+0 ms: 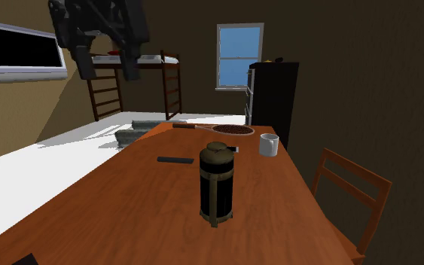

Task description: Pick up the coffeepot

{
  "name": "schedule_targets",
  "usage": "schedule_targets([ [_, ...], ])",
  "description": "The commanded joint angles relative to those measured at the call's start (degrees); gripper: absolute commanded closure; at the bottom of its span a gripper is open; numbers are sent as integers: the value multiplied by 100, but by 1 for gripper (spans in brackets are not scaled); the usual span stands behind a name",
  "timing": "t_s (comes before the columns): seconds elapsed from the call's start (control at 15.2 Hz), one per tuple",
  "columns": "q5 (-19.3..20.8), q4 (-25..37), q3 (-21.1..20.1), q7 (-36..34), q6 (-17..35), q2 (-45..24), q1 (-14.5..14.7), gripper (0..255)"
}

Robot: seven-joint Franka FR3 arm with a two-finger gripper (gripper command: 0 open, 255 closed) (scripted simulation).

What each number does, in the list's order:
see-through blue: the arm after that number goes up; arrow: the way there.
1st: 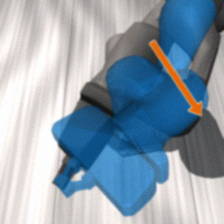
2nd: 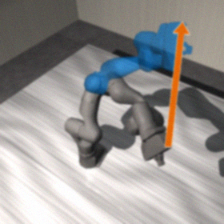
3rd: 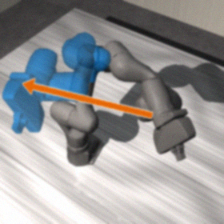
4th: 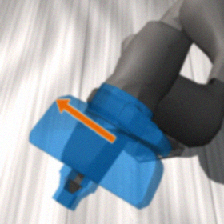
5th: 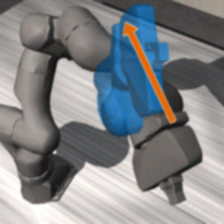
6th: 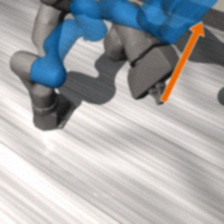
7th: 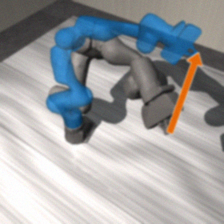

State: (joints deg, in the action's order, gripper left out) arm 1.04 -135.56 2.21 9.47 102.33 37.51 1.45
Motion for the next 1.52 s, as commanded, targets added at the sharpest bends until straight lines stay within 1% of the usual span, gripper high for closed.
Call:
schedule_targets([
  [0.0,51,-56,100,218,348,-317,14,0],
  [0.4,119,53,355,821,1295,-1461,77,0],
  [0.79,58,449,544,1437,2088,-2743,137,0],
  [1.19,-115,1115,617,2058,2670,-4089,144,0],
  [1.39,-212,1545,601,2349,2872,-4770,114,0],
  [1.45,-223,1606,594,2385,2894,-4859,106,0],
])
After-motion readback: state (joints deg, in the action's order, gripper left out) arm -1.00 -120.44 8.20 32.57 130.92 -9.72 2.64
